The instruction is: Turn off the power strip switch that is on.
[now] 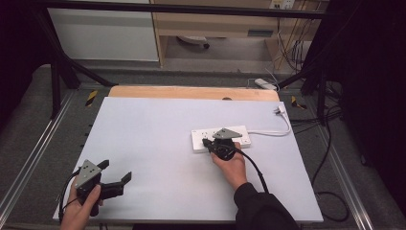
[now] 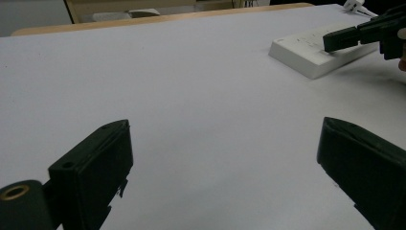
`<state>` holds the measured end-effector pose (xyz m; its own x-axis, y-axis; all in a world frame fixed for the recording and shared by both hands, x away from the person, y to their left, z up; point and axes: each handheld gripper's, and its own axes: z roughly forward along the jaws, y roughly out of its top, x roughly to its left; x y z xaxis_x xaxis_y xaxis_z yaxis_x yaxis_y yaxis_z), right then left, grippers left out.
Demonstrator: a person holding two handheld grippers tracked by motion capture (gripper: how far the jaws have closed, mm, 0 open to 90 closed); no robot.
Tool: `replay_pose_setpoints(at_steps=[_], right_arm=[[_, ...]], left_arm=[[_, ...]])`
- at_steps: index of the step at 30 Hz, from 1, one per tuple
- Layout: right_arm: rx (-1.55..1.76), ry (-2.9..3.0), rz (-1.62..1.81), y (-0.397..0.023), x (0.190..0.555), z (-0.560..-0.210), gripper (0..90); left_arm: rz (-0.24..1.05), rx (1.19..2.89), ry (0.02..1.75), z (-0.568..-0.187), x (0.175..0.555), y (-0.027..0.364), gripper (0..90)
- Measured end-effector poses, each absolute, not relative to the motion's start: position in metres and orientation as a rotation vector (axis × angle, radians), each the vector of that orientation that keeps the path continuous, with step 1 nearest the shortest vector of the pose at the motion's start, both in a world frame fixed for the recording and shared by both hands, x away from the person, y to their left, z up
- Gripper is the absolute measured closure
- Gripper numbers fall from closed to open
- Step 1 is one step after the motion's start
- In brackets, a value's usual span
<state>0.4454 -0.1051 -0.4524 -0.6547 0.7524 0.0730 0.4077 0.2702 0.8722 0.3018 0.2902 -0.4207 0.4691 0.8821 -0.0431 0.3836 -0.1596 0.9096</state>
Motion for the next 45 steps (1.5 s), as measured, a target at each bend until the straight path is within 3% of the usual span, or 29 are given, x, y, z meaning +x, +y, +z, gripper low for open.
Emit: replay_pose_setpoints(at_steps=[15, 42, 45], right_arm=[[1.004, 2.221, 1.331, -0.098, 0.442, -0.454, 90.0], [1.008, 2.161, 1.373, -0.12, 0.437, -0.424, 90.0], [1.003, 2.166, 1.385, -0.122, 0.436, -0.422, 86.4]], left_arm=[[0.635, 1.745, 1.085, -0.421, 0.302, 0.29, 5.0], [0.643, 1.755, 1.086, -0.421, 0.302, 0.29, 5.0], [0.642, 1.758, 1.087, -0.421, 0.302, 0.29, 5.0]])
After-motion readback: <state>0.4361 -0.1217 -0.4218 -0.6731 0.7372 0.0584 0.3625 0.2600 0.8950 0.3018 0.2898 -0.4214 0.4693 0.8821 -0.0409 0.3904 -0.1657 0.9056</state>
